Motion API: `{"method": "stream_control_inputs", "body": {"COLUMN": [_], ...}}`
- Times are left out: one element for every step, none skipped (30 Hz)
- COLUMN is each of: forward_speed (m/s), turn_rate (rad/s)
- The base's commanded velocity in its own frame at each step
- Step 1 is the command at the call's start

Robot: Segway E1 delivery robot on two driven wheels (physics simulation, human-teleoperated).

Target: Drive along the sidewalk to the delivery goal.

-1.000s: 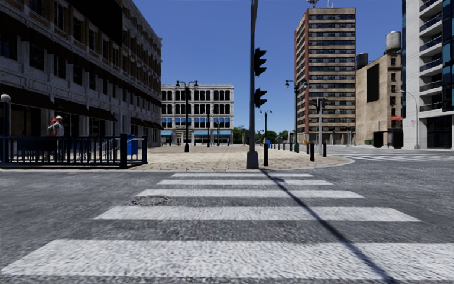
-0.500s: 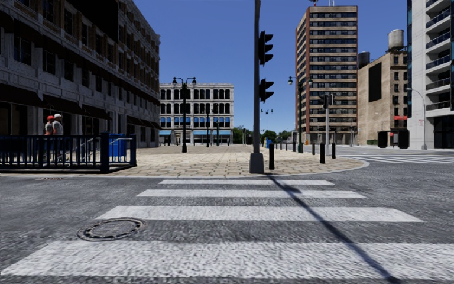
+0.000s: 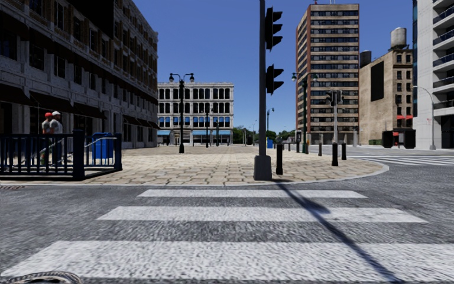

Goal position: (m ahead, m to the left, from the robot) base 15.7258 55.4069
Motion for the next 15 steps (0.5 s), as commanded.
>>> {"method": "stream_control_inputs", "body": {"forward_speed": [2.0,2.0,2.0,2.0,2.0,2.0,2.0,2.0,2.0,2.0,2.0,2.0,2.0,1.99,1.99], "turn_rate": [0.0,0.0,0.0,0.0,0.0,0.0,0.0,0.0,0.0,0.0,0.0,0.0,0.0,0.0,0.0]}}
